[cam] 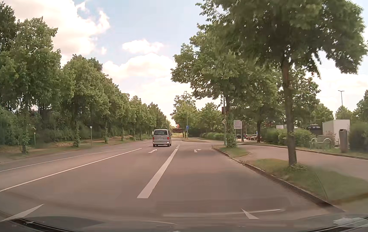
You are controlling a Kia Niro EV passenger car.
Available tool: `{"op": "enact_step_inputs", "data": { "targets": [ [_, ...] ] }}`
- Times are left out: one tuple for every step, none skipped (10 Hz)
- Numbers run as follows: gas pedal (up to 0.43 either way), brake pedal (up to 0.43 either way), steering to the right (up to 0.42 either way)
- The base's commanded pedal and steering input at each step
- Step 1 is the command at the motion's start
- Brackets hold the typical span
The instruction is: Follow the waypoints while adhering to traffic rules and regulations
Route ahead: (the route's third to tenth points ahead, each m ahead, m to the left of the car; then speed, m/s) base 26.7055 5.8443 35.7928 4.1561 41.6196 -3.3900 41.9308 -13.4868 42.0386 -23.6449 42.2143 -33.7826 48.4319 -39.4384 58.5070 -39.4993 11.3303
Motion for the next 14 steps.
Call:
{"op": "enact_step_inputs", "data": {
  "targets": [
    [0.000, 0.140, -0.022],
    [0.000, 0.146, -0.021],
    [0.000, 0.159, -0.019],
    [0.000, 0.171, -0.018],
    [0.000, 0.189, -0.018],
    [0.000, 0.201, -0.018],
    [0.000, 0.207, -0.017],
    [0.000, 0.213, -0.016],
    [0.000, 0.220, -0.015],
    [0.000, 0.232, -0.013],
    [0.000, 0.250, -0.011],
    [0.000, 0.256, -0.010],
    [0.000, 0.262, -0.010],
    [0.000, 0.262, -0.010]
  ]
}}
